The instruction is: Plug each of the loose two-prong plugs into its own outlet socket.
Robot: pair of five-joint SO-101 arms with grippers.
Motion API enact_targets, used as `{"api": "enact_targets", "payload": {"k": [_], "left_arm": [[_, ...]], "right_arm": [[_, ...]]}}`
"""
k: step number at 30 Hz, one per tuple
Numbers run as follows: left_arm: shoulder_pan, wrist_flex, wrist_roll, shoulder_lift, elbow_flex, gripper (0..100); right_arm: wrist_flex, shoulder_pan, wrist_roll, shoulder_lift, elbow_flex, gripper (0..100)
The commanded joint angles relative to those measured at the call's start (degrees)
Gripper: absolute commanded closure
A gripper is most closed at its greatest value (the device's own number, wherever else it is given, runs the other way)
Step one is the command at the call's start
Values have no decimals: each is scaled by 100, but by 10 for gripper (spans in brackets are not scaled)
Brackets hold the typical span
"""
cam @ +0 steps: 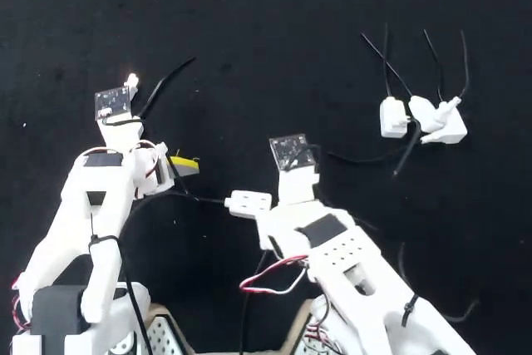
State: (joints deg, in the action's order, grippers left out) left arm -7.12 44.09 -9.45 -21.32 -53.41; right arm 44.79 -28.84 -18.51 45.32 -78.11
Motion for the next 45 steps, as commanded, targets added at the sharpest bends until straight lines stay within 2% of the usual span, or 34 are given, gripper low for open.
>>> {"api": "enact_targets", "payload": {"k": [1,5,9,13,18,22,25,27,30,32,34,38,42,45], "left_arm": [[-57,-70,-62,-202,22,575],[-57,-70,-62,-202,13,575],[-57,-70,-62,-202,13,575],[-57,-70,-62,-202,13,575],[-57,-70,-62,-202,31,575],[-57,-62,-62,-202,31,575],[-57,-62,-62,-202,31,575],[-57,-62,-62,-202,31,575],[-57,-62,-53,-202,22,575],[-57,-62,-53,-202,31,575],[-57,-62,-53,-202,40,575],[-57,-62,-62,-202,40,575],[-57,-62,-62,-202,40,575],[-57,-62,-62,-202,40,575]], "right_arm": [[-167,-352,-70,84,22,794],[-88,-378,308,75,40,803],[-53,-360,413,57,119,858],[141,-360,633,-435,409,810],[554,-360,615,-1921,1191,783],[747,-360,659,-2932,1771,862],[800,-290,967,-3134,2070,990],[844,-281,1477,-3055,2079,982],[844,-141,1600,-2695,1965,988],[923,273,1688,-2334,2000,988],[1108,844,2347,-1947,2220,988],[1855,1662,4176,-1305,3143,988],[2365,1943,5591,-1024,4295,988],[2171,1960,6321,-998,4963,987]]}}
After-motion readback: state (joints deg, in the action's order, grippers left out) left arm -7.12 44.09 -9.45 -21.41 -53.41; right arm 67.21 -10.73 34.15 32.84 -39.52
